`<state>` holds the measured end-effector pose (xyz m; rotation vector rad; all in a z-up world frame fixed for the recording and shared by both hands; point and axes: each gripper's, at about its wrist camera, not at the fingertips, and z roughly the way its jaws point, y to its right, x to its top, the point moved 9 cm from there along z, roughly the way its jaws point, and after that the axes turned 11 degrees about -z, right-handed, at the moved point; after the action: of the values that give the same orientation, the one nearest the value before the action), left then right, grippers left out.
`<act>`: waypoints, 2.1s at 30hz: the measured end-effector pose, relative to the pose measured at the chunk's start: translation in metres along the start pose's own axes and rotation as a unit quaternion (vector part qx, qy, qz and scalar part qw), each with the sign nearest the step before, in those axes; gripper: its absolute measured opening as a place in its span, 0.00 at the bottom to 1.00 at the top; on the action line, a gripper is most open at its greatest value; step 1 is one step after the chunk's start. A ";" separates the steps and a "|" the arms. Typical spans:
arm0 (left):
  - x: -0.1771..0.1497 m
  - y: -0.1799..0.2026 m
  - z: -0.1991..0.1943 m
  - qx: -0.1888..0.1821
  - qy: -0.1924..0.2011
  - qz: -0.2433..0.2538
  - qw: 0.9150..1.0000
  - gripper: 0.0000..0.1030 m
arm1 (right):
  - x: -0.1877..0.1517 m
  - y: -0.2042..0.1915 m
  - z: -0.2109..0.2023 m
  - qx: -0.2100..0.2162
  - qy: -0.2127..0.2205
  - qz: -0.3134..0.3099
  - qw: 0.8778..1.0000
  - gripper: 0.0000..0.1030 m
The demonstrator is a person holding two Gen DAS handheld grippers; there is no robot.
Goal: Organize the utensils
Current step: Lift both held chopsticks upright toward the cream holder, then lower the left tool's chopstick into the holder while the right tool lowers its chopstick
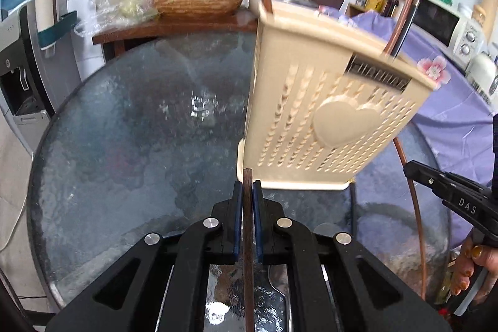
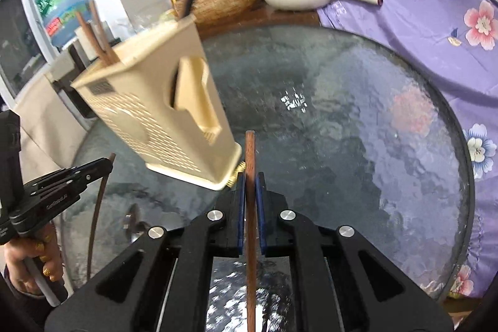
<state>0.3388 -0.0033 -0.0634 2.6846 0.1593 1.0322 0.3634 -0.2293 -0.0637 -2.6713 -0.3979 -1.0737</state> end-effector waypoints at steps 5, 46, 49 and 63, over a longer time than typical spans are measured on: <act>0.011 0.005 -0.026 -0.017 0.025 -0.006 1.000 0.06 | 0.011 -0.007 -0.028 0.019 0.025 -0.001 1.000 0.07; 0.050 0.048 -0.174 -0.102 0.151 0.031 0.983 0.06 | 0.064 -0.061 -0.164 0.106 0.142 -0.066 0.982 0.07; 0.057 0.052 -0.180 -0.104 0.156 0.036 0.982 0.06 | 0.073 -0.063 -0.167 0.105 0.144 -0.071 0.981 0.07; 0.110 0.084 -0.218 -0.121 0.193 0.054 0.972 0.06 | 0.127 -0.068 -0.195 0.124 0.154 -0.069 0.978 0.07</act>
<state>0.2751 -0.0183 0.1860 2.2719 -0.0406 1.4962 0.3045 -0.2068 0.1703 -2.2414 -0.6170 -1.3536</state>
